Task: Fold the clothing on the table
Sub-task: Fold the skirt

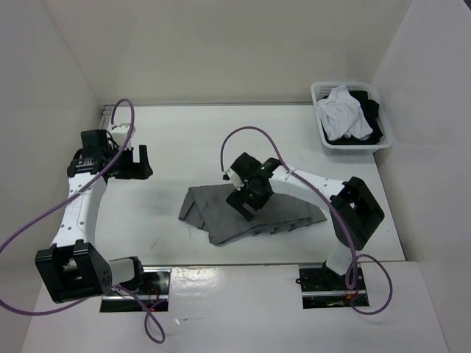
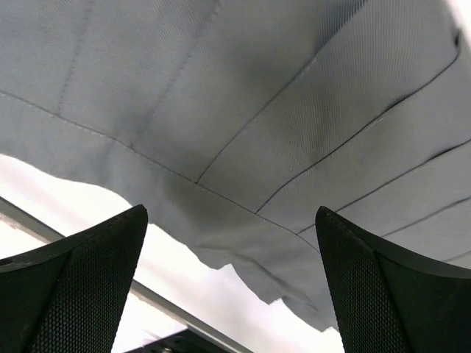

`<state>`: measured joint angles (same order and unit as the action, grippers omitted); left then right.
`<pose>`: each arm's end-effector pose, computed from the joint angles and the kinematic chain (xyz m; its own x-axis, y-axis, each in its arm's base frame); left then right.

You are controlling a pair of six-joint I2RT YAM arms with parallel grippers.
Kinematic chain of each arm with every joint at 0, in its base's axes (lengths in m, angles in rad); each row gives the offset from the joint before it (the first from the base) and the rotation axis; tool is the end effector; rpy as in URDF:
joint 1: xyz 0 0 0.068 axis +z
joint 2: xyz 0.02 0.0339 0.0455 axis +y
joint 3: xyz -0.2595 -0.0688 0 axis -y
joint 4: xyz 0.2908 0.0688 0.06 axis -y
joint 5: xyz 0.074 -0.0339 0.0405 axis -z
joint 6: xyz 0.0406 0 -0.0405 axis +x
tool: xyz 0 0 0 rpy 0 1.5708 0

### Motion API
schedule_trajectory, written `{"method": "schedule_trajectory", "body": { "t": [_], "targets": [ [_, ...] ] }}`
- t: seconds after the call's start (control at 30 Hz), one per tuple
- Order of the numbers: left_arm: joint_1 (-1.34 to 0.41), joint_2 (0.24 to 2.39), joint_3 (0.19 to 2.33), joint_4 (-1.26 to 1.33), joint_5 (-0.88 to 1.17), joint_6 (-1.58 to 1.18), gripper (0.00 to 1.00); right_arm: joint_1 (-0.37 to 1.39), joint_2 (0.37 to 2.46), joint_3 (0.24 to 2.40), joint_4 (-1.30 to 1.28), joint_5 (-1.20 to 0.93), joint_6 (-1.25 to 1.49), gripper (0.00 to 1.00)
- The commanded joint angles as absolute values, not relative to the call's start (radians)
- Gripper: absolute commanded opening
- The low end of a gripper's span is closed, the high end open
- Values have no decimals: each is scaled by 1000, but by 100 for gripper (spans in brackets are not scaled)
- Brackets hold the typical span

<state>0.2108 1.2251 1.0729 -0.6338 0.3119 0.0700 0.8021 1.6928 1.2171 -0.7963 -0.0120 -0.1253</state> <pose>0.3040 0.0523 0.2932 -0.6893 -0.0794 -0.7201 0.0613 0.9840 -0.1672 0.2578 0.2672 0.1817 -0.5691 -0.7681 -0.2935 -0.7986 0.6013 -0.0254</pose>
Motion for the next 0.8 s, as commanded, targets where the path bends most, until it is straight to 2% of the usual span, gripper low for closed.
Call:
{"method": "schedule_trajectory", "body": {
  "t": [0.0,0.37,0.53,0.77],
  "targets": [
    [213,1198,1068,-614,310,58,100,761,1698,1186,-804,-74,-83,99],
    [213,1209,1058,-604,290,49,100,615,1859,1204,-736,-170,-65,99],
    [213,1209,1058,-604,281,49,100,615,1963,1253,-709,-183,-43,99],
    [213,1189,1058,-595,281,49,100,615,2074,1431,-722,-34,-44,99]
  ]
}}
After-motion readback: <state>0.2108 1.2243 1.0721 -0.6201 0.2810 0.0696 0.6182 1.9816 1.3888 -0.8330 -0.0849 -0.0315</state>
